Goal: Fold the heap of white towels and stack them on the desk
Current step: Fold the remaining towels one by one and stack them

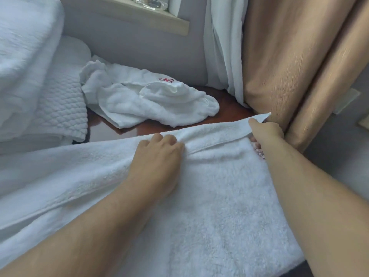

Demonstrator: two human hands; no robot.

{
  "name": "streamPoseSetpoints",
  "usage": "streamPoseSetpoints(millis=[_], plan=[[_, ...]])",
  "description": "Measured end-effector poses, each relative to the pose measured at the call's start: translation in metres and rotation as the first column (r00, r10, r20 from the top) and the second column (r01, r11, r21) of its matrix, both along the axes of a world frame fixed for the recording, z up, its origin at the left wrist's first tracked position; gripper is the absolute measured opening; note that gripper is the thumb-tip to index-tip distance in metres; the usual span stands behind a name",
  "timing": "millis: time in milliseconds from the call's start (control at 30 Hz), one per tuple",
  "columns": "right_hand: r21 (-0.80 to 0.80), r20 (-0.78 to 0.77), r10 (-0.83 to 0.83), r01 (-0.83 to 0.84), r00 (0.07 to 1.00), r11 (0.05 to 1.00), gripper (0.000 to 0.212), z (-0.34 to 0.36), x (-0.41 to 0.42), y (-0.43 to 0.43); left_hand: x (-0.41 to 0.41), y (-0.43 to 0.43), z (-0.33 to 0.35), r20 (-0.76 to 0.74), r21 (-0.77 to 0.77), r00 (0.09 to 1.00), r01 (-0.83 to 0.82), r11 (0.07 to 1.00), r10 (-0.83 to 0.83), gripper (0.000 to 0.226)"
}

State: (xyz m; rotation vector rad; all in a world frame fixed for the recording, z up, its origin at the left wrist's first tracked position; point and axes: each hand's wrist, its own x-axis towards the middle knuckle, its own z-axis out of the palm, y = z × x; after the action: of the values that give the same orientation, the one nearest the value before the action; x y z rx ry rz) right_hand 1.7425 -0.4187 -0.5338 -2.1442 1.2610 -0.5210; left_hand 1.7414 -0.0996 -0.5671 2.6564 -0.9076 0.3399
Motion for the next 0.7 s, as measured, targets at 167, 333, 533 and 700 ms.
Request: streamPoseSetpoints(millis=[167, 333, 533, 700], plan=[[0.026, 0.027, -0.055, 0.054, 0.998, 0.998, 0.023, -0.005, 0.017, -0.011, 0.010, 0.003, 0.002, -0.032, -0.002, 0.999, -0.024, 1.000, 0.024, 0.021], [-0.031, 0.470, -0.030, 0.051, 0.882, 0.998, 0.033, -0.022, 0.003, -0.003, 0.016, 0.003, 0.001, 0.020, -0.053, 0.999, -0.034, 0.998, 0.035, 0.022], [0.277, 0.473, -0.035, -0.111, 0.880, 0.954, 0.022, 0.004, -0.005, -0.016, 0.008, 0.001, 0.016, 0.220, -0.244, 0.971, -0.041, 0.969, 0.097, 0.014], [0.239, 0.436, -0.168, 0.066, 0.884, 0.969, 0.026, 0.019, -0.047, -0.016, -0.011, 0.003, 0.027, 0.324, -0.275, 0.945, 0.139, 0.951, -0.045, 0.014]])
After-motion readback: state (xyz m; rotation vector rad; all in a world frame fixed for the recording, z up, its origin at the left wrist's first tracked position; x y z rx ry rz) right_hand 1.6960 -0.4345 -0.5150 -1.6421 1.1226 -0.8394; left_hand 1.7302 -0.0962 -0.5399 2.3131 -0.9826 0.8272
